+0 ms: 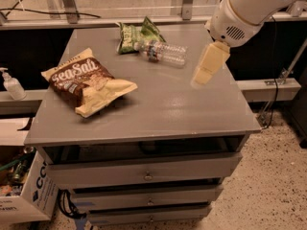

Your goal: Place water bottle upright

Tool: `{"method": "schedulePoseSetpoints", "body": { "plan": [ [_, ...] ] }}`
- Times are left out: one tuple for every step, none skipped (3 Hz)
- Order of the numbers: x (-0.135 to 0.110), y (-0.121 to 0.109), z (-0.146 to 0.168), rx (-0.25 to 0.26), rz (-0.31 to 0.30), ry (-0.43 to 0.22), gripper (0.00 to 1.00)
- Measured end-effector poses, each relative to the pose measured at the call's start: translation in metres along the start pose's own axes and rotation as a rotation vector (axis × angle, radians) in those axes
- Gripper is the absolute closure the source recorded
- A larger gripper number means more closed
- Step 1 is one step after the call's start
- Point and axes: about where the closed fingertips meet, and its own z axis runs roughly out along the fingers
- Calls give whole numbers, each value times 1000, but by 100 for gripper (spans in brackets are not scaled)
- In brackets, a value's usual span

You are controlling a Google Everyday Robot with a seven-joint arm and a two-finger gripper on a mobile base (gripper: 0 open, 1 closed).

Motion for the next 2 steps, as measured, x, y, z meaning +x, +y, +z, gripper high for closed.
{"method": "schedulePoseSetpoints", "body": {
  "plan": [
    [1,0,0,7,8,-24,0],
    [-10,1,12,59,-1,-26,0]
  ]
}}
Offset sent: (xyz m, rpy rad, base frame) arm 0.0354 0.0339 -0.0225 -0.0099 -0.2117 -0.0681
